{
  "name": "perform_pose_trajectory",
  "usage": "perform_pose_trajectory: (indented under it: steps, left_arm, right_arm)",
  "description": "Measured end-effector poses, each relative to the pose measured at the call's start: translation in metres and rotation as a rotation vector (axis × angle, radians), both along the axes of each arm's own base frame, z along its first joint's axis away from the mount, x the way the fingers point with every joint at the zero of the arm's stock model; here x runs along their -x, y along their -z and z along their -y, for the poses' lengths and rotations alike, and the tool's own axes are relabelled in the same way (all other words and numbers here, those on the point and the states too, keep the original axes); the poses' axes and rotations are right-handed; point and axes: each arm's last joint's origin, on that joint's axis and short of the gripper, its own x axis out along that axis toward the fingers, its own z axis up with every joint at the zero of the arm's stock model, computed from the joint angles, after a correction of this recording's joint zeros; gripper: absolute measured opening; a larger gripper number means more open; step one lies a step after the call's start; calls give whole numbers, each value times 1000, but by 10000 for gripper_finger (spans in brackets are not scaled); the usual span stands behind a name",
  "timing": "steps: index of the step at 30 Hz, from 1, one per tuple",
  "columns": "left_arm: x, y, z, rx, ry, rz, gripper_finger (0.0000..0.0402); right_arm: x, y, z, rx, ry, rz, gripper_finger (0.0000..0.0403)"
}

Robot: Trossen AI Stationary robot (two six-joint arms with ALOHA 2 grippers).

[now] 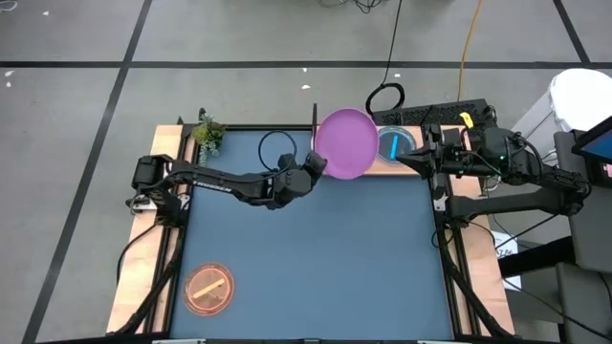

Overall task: Place and stack plates onto a shelf
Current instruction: Stack the purple plate on top of the orange plate on the shelf

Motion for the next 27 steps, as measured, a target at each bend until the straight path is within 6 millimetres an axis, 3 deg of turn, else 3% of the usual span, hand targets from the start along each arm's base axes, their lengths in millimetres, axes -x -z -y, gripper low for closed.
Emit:
perform_pose_trajectory:
  steps: [6, 14, 27]
  left_arm:
    - [-4, -2, 7, -73, 35, 4, 11]
    - [-6, -10, 33, -187, 96, -6, 11]
    - [-1, 3, 49, -91, 82, -46, 11]
  right_arm:
    - [0, 0, 0, -7, 0, 1, 0]
    - [0, 0, 0, -7, 0, 3, 0]
    - [0, -2, 0, -6, 0, 24, 0]
